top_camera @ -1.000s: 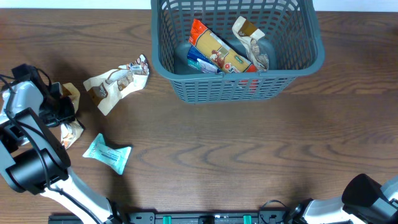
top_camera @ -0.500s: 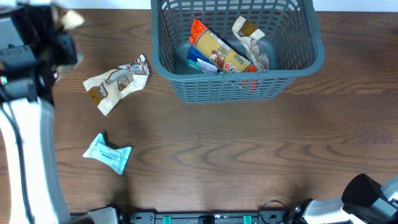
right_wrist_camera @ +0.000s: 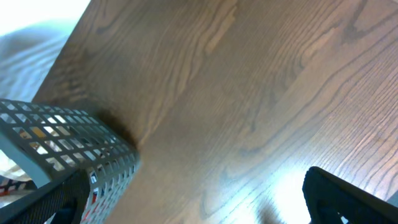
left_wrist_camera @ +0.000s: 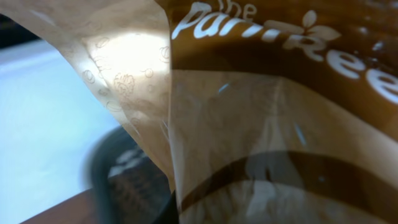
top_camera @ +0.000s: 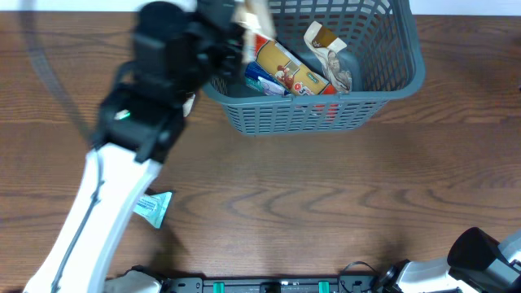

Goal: Pack container
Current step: 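Carry the wrapper into the basket with the left gripper, then release the wrapper and pull the left gripper back left, then lower the left gripper onto the cream mushroom bag and grasp it, then carry the mushroom bag over the basket with the left gripper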

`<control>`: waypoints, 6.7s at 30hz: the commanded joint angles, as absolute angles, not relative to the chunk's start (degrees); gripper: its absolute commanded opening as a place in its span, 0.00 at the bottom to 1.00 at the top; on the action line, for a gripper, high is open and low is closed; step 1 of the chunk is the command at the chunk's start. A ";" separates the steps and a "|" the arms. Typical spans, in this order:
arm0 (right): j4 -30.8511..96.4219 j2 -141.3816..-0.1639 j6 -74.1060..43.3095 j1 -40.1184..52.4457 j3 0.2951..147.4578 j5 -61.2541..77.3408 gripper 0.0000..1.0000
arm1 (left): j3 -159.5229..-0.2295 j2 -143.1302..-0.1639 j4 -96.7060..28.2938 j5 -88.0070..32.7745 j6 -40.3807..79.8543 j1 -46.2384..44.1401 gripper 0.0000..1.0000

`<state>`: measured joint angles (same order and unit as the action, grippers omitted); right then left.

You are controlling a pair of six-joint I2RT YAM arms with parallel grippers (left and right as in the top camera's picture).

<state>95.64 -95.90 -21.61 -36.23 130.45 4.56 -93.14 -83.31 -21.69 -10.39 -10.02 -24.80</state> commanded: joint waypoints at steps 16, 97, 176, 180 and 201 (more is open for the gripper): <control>97.14 -95.74 -18.11 -36.77 131.20 4.93 0.99 | -93.67 -104.44 -11.44 -9.61 -8.19 -26.44 0.06; 97.01 -95.74 -17.96 -36.77 131.20 5.02 0.99 | -98.61 -115.11 -57.84 -11.03 -42.63 7.49 0.99; 97.25 -95.74 -17.96 -36.75 131.20 5.04 0.99 | -98.28 -83.59 -19.73 -33.12 -4.21 9.80 0.06; 97.27 -95.74 -17.93 -36.75 131.20 7.03 0.99 | -98.28 -80.60 -17.78 -37.60 -4.19 -0.45 0.05; 97.27 -95.74 -15.55 -36.75 131.20 7.97 0.99 | -98.28 -104.81 -10.04 -39.83 -1.34 -20.32 0.06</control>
